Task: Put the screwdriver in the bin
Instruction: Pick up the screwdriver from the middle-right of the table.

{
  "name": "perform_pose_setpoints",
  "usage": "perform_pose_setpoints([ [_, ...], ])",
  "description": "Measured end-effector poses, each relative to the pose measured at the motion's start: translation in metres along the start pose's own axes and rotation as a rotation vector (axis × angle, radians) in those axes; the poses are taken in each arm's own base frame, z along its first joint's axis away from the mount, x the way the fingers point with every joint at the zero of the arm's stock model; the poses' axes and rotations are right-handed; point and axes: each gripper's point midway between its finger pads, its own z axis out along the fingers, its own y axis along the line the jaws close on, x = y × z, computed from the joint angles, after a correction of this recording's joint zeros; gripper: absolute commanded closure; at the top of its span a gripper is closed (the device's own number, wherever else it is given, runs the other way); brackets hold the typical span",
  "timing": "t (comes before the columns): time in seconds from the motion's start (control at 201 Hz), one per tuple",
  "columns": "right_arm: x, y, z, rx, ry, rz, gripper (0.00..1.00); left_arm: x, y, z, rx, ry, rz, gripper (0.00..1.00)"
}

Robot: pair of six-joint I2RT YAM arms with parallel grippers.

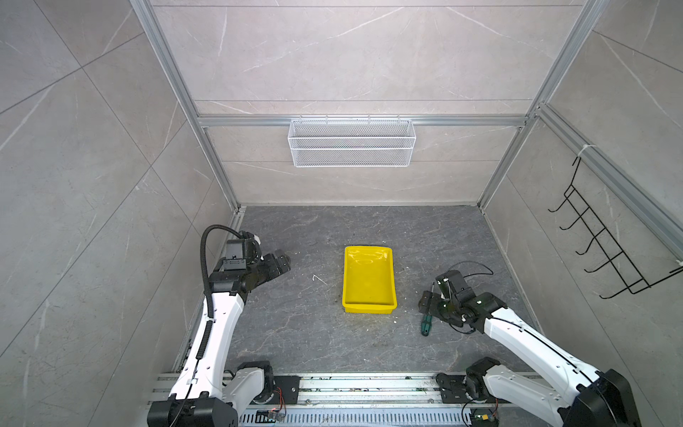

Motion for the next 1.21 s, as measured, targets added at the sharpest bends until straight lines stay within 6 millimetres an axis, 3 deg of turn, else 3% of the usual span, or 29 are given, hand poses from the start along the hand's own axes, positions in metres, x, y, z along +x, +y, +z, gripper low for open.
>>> perform_pose_setpoints([
  [0.149, 0.009, -0.011, 0.010, 0.035, 0.012, 0.031, 0.23, 0.000, 0.000, 0.000, 0.000, 0.002, -0.006, 0.00],
  [0.568, 0.000, -0.004, 0.029, 0.043, -0.004, 0.045, 0.44, 0.003, 0.001, 0.007, 0.001, 0.031, -0.025, 0.00],
  [0.952, 0.005, -0.011, 0.045, 0.101, 0.035, 0.026, 0.50, 0.007, 0.002, 0.008, -0.003, 0.036, -0.026, 0.00],
  [1.206, 0.002, -0.007, 0.052, 0.099, 0.036, 0.008, 0.63, 0.005, 0.004, 0.008, -0.016, 0.026, -0.024, 0.00],
])
